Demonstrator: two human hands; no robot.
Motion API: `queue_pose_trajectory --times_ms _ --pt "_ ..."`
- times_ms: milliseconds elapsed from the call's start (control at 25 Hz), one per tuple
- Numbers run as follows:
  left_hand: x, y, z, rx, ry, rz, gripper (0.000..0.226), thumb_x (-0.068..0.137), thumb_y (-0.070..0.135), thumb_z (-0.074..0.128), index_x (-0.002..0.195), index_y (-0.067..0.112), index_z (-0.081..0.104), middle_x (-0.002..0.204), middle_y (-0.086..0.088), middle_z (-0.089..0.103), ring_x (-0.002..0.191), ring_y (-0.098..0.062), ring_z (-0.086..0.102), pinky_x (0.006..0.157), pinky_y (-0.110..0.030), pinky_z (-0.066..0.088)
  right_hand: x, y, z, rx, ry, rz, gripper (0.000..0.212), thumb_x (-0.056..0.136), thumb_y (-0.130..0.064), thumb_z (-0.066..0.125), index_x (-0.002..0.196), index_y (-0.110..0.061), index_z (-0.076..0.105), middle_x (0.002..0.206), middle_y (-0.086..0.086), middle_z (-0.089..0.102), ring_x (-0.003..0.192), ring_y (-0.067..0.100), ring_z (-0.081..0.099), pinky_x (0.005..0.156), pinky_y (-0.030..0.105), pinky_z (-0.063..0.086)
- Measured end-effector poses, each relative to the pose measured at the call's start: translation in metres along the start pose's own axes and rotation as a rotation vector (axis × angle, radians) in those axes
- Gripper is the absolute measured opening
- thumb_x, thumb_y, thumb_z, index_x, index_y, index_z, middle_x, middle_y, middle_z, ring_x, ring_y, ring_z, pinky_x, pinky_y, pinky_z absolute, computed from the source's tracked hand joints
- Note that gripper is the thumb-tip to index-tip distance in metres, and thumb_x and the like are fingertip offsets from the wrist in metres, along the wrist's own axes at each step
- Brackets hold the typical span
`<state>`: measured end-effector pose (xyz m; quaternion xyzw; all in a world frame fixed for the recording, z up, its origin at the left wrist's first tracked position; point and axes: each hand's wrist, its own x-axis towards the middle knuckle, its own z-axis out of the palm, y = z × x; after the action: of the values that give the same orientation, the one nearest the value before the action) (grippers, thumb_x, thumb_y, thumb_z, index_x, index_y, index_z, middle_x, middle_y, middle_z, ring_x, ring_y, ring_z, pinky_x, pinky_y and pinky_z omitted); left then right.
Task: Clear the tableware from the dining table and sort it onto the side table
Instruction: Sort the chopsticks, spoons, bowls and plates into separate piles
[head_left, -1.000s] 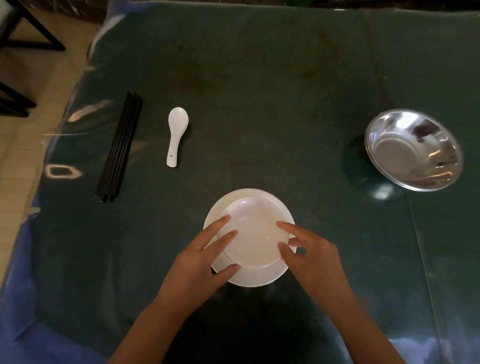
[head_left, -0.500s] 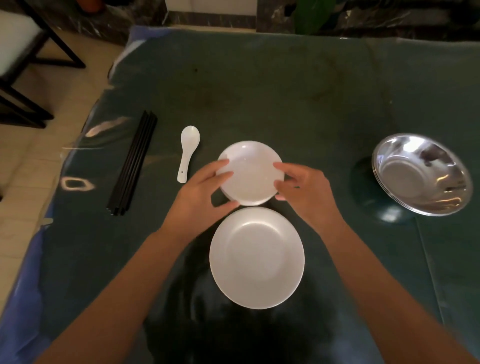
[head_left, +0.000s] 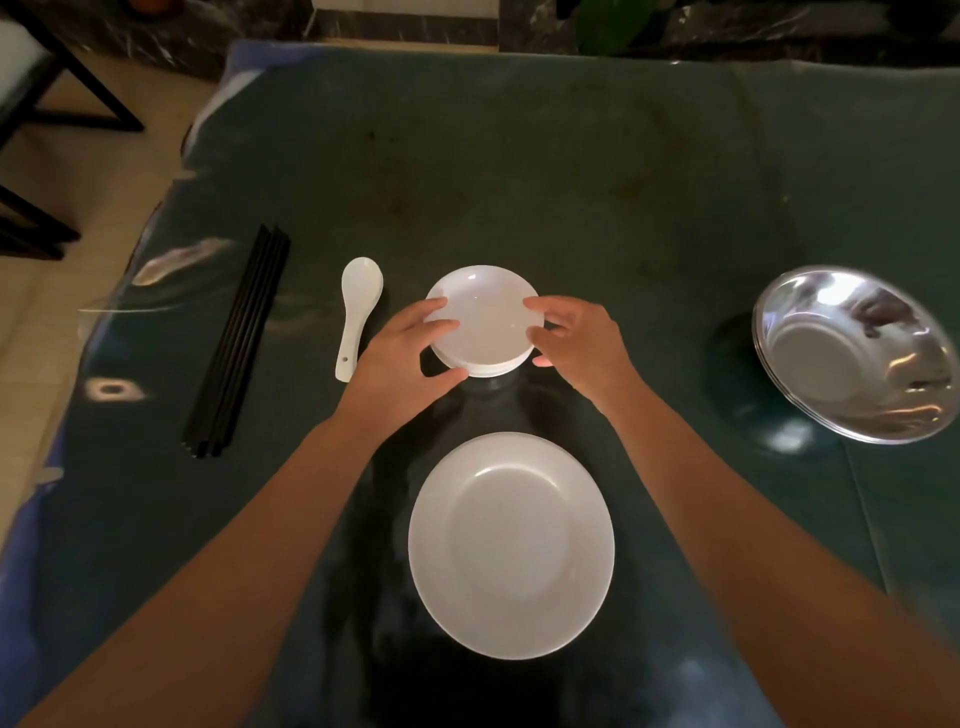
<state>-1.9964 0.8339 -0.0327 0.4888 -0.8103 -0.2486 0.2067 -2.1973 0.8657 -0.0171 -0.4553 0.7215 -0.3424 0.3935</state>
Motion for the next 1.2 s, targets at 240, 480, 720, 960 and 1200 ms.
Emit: queue_pose_trajectory --times_ms 240,480,720,960,1200 --pt "-0.035 0.016 -0.010 0.135 -0.001 -0.088 0.068 0.085 0.028 0.061 0.143 0.027 0.025 0.154 -0.003 0.025 0.134 -0.019 0.035 0.100 -0.034 0.037 -0.036 0.013 -0.016 -0.194 -0.012 -0.064 0.059 0.081 -0.031 0.067 0.134 -0.029 0.042 0.139 -0.005 0.048 0.117 0.011 0.051 0.101 0.033 0.042" --pt "-0.124 0.023 -0.003 -0.278 -0.132 -0.727 0.032 0.084 0.024 0.062 0.116 0.020 0.060 0.106 0.000 0.068 0.085 -0.008 0.061 0.084 -0.028 0.046 -0.138 0.066 -0.028 -0.024 -0.051 0.324 0.044 0.080 -0.024 0.065 0.123 -0.025 0.055 0.115 -0.005 0.064 0.091 0.011 0.065 0.083 0.034 0.055" --pt "-0.147 0.035 0.001 -0.556 -0.173 -0.812 0.022 0.088 0.006 0.056 0.094 0.026 0.062 0.088 0.013 0.066 0.081 -0.005 0.063 0.055 -0.015 0.051 -0.183 0.084 -0.014 0.163 -0.081 0.440 0.031 0.082 -0.008 0.059 0.104 -0.030 0.064 0.085 -0.007 0.072 0.081 0.011 0.069 0.068 0.027 0.059" --pt "-0.151 0.042 0.001 -0.655 -0.068 -0.820 0.029 0.086 0.002 0.057 0.089 0.029 0.065 0.085 0.014 0.068 0.078 -0.004 0.064 0.051 -0.012 0.050 -0.183 0.088 -0.014 0.303 -0.070 0.420 0.038 0.081 0.002 0.057 0.086 -0.036 0.065 0.072 -0.011 0.072 0.072 0.005 0.070 0.057 0.017 0.056" --pt "-0.125 0.063 0.008 -0.768 -0.060 -0.778 0.035 0.085 0.001 0.058 0.082 0.034 0.068 0.074 0.020 0.073 0.072 0.000 0.069 0.051 -0.014 0.053 -0.173 0.091 -0.045 0.389 -0.026 0.370 0.041 0.083 0.004 0.056 0.086 -0.035 0.067 0.075 -0.010 0.075 0.074 0.007 0.071 0.057 0.017 0.055"
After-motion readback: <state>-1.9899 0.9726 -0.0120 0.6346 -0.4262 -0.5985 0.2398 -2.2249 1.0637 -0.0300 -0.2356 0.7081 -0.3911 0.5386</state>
